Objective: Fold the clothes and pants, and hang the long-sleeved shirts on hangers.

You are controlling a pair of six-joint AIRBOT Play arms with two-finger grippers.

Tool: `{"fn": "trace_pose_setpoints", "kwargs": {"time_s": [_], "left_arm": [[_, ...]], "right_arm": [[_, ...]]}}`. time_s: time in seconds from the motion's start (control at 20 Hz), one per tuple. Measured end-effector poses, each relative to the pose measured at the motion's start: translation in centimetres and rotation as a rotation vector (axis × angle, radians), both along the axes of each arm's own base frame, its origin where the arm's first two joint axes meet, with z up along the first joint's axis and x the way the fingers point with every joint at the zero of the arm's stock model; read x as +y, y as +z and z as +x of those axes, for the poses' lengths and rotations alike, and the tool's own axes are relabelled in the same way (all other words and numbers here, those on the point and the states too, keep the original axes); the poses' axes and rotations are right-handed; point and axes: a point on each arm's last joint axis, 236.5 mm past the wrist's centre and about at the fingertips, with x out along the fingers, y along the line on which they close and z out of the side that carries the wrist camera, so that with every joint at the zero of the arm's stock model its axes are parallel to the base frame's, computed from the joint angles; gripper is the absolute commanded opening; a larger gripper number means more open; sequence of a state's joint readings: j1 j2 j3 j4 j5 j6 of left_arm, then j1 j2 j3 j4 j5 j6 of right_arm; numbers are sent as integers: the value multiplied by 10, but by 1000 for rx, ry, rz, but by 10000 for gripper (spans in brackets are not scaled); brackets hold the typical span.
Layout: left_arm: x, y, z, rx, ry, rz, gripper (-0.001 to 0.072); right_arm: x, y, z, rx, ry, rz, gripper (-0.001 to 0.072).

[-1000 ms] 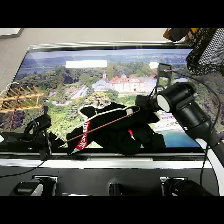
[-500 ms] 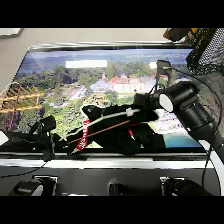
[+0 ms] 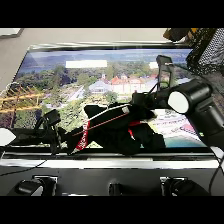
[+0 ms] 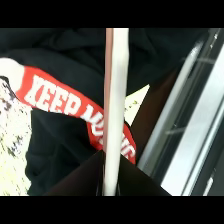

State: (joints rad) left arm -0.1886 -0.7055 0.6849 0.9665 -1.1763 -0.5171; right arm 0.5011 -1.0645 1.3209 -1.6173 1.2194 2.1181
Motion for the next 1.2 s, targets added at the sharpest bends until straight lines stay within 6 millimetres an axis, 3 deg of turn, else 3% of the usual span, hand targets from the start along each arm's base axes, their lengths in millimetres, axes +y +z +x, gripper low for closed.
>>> {"fn": "trace_pose_setpoints", "kwargs": {"time_s": [0.4,0.65,1.2], "left_arm": [[-42,-12,-1,-3,-73,-19,31],[-67,-17,10,-21,-62,-53,30],[-99,-31,1,12,-106,-71,30]], "right_arm": [[5,12,-11,-4,17,43,51],[13,13,-21,25,44,76,51],[20,23,-31,18,81,116,51]]}}
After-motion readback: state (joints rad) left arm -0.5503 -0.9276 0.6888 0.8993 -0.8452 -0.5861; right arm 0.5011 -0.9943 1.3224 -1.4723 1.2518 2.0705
